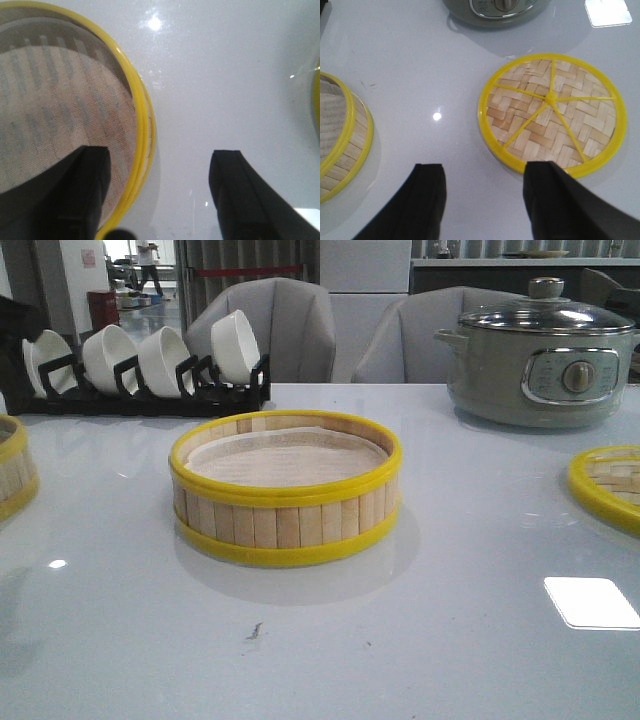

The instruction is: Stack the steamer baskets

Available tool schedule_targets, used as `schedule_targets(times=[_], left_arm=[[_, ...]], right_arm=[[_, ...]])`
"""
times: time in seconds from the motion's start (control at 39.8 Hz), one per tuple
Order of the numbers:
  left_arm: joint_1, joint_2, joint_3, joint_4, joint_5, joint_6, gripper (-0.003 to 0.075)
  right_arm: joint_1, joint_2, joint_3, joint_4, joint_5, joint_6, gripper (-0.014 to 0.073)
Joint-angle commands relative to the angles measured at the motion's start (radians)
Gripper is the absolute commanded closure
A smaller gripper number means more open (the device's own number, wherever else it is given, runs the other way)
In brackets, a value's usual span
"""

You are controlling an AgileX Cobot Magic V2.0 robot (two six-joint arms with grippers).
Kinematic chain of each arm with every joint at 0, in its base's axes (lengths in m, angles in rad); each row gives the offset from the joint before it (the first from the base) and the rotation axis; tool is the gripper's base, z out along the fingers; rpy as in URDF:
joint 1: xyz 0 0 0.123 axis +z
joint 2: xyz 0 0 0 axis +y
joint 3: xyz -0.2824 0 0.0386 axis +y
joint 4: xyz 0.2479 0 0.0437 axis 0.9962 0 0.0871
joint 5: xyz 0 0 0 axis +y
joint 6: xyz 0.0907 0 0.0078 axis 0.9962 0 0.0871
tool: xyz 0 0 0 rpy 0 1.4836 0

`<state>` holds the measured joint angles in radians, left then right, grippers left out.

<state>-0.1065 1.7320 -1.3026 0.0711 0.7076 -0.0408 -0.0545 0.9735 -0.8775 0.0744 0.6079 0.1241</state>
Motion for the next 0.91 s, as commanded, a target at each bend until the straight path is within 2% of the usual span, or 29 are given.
schedule_targets(times=[0.0,0.23,0.55,0.65,0.73,0.75,0.8,0.83,0.88], left_arm=[[-0.005,0.017,-0.068,0.023,-0.06,-0.002,0.0256],[-0.003,0.129,-0.131,0.041,-0.069,-0.014,0.0256],[-0.001,0.217,-0.134,0.04,-0.051,-0.064,0.027],[-0.001,0.228,-0.134,0.04,-0.036,-0.088,0.0348],[-0.001,0.229,-0.134,0.04,-0.029,-0.09,0.0481],[-0.001,0.229,-0.134,0.041,-0.028,-0.09,0.0568],[-0.001,0.226,-0.135,0.041,-0.025,-0.09,0.0654],[-0.001,0.221,-0.136,0.043,-0.026,-0.09,0.0624],[-0.001,0.219,-0.146,0.041,-0.014,-0.09,0.0618]], right_arm=[[-0.005,-0.009,-0.039,0.003,-0.052,-0.008,0.0127],[-0.005,-0.009,-0.039,0.003,-0.046,-0.008,0.0127],[-0.005,-0.009,-0.039,0.003,-0.047,-0.008,0.0127],[-0.005,-0.009,-0.039,0.003,-0.052,-0.008,0.0127],[-0.005,-0.009,-0.039,0.003,-0.052,-0.008,0.0127],[-0.005,-0.009,-0.039,0.003,-0.052,-0.008,0.0127],[-0.005,-0.009,-0.039,0.003,-0.054,-0.008,0.0127],[-0.005,-0.009,-0.039,0.003,-0.054,-0.008,0.0127],[-0.005,-0.009,-0.039,0.003,-0.054,-0.008,0.0127]])
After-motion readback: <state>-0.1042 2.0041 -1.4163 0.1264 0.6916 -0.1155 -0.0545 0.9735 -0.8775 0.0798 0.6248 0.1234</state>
